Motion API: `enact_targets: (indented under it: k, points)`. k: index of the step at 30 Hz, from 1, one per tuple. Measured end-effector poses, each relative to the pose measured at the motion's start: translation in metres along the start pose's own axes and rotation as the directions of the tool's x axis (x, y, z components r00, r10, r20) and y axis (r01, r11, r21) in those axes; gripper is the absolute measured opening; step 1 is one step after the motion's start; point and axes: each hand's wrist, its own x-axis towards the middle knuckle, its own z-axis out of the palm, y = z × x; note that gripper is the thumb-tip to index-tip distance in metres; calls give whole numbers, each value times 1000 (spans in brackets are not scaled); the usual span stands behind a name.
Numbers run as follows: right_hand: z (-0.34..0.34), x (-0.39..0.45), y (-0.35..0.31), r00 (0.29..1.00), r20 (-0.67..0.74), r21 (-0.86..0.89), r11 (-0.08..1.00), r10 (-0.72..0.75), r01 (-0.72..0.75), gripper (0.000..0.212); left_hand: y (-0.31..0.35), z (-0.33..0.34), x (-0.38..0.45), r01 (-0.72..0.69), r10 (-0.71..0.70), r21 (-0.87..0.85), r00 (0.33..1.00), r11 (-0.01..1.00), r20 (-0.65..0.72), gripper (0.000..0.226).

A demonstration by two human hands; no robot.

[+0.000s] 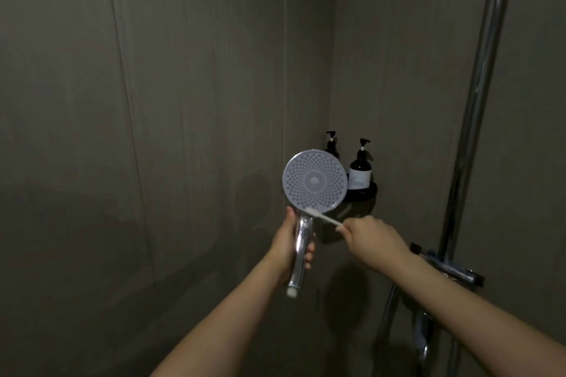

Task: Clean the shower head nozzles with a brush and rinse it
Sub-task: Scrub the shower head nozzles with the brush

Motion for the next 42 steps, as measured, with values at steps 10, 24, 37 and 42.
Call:
enact_targets:
  k: [10, 24, 37, 42]
  points:
    - [-7, 5, 1, 995, 80, 38, 998, -60, 57, 34, 7, 0, 4, -39, 41, -43, 998, 998, 42, 76]
    - [-5, 11, -7, 998, 47, 41, 998, -43, 41, 34, 9, -6, 8, -25, 30, -86, 997, 996, 67, 80]
    - [-12, 4, -17, 920, 252, -61, 943, -301, 326, 32, 25, -11, 7, -83, 96, -172, 993, 982, 69, 79]
    - [-19, 9, -8, 959, 78, -46, 960, -273, 277, 32, 33, -13, 3, -68, 80, -139, 994, 988, 78, 78]
